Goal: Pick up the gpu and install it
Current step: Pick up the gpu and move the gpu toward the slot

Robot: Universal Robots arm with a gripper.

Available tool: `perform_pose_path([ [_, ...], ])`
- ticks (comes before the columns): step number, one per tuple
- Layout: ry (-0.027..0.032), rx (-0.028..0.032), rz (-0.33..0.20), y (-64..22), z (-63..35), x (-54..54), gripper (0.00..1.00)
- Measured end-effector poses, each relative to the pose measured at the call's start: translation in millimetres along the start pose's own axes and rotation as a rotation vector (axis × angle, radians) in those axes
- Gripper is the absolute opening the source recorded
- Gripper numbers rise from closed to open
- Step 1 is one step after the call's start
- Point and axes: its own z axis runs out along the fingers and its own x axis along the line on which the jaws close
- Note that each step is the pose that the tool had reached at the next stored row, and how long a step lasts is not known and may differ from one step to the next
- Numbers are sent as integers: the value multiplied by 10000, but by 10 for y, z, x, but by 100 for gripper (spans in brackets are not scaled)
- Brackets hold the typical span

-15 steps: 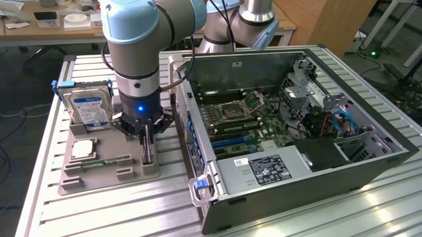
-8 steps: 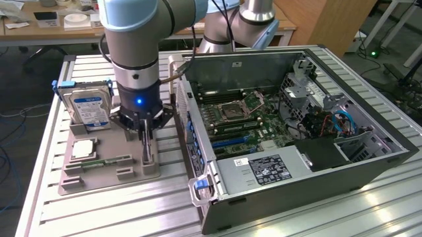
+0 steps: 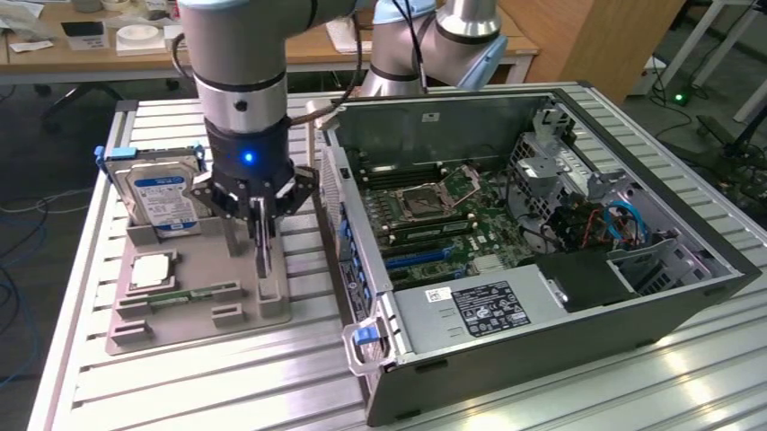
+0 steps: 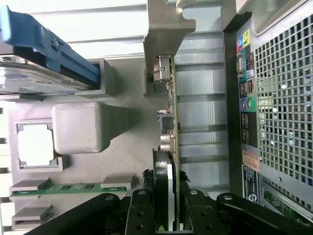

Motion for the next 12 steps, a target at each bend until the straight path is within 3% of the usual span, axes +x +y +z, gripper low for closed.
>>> perform_pose_path([
  [12,1,0,0,21,-531,13,28],
])
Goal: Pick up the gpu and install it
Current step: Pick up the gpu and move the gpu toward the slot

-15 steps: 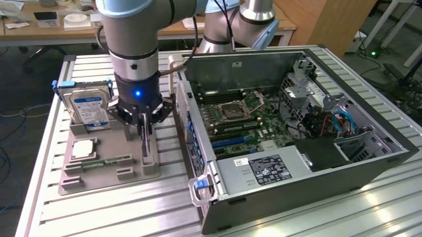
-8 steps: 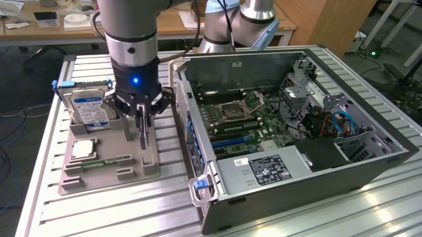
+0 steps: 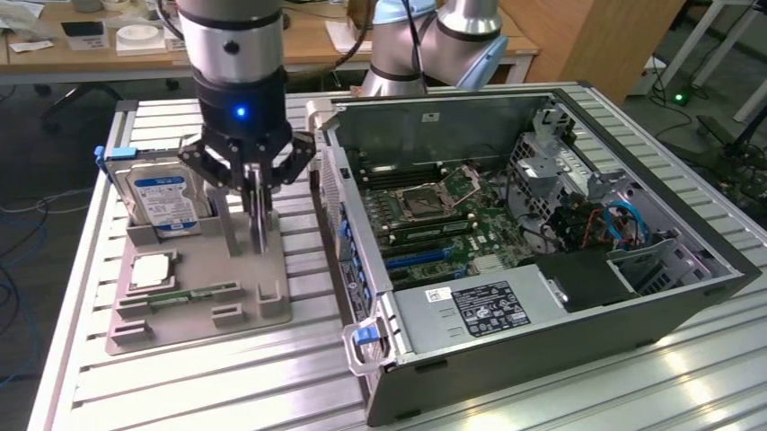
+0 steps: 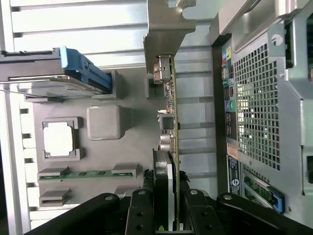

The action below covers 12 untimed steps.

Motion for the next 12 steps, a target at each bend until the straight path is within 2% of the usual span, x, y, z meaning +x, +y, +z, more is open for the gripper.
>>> perform_pose_path([
  [12,0,-1,0,20,-502,12,28],
])
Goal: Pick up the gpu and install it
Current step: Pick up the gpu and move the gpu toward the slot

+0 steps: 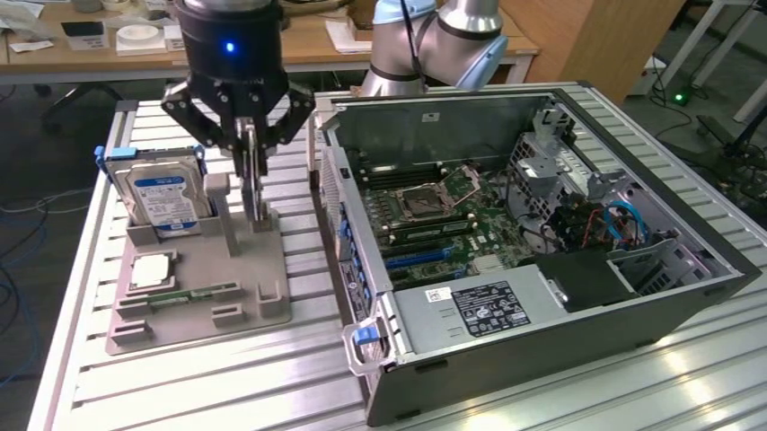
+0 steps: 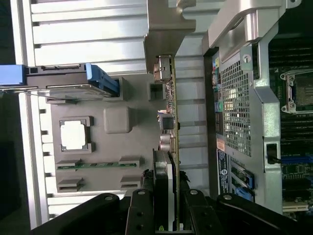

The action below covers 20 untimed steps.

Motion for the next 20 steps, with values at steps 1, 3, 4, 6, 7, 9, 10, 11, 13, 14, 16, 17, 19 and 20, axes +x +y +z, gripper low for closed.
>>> perform_pose_path([
  [1,0,1,0,2,-49,1,28],
  [3,-1,0,0,5,-138,3,28],
  [4,-1,-1,0,7,-180,4,28],
  [6,0,0,0,10,-257,6,28],
  [7,-1,0,0,11,-292,7,28],
  [9,0,0,0,14,-366,9,28],
  [10,-1,0,0,16,-407,10,28],
  [11,-1,-1,1,17,-448,11,28],
  [13,1,0,0,21,-536,13,28],
  [14,-1,0,0,23,-577,14,28],
  [16,-1,-1,0,23,-598,15,28],
  [17,-1,-1,0,23,-598,15,28],
  [19,0,-1,0,23,-598,15,28],
  [20,0,0,-1,23,-599,13,28],
])
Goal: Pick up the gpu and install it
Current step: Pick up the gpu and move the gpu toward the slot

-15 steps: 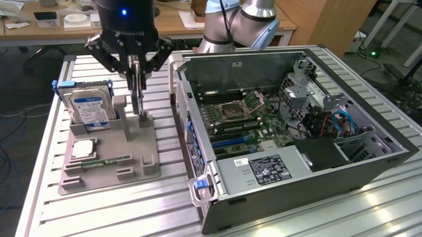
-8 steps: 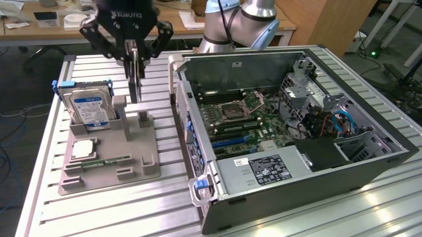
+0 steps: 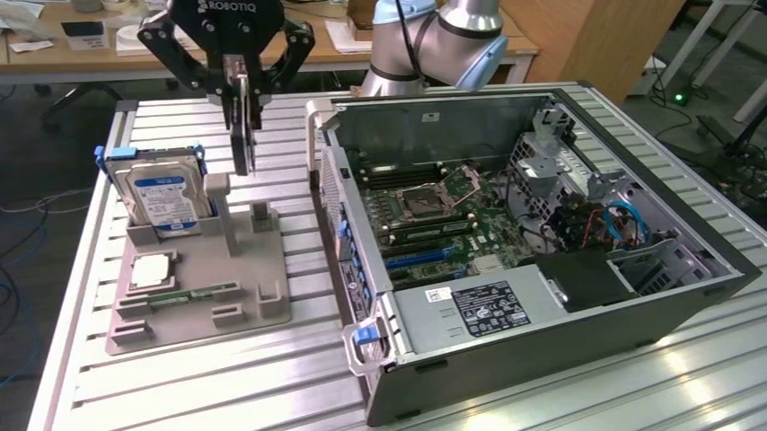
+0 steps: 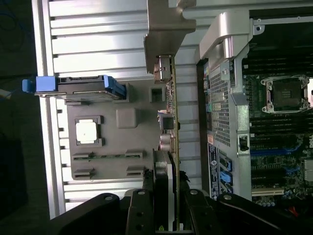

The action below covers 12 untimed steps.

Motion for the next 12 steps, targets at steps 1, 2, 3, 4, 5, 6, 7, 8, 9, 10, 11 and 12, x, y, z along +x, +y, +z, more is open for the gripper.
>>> perform_pose_path([
  [1,2,1,-1,1,-1,-16,28],
  [2,0,0,-2,4,0,-47,28],
  [3,-1,0,-7,6,1,-75,28],
  [4,-13,0,-12,8,1,-96,28],
  [5,-53,-5,-18,9,2,-114,28],
  [6,-106,-8,-24,11,2,-132,28],
  [7,-168,-13,-31,12,2,-150,28],
  [8,-246,-18,-42,13,2,-162,28],
  [9,-334,-25,-78,13,4,-167,28],
  [10,-373,-29,-155,14,5,-170,28],
  [11,-379,-30,-255,14,6,-172,28],
  [12,-376,-31,-366,14,7,-175,28],
])
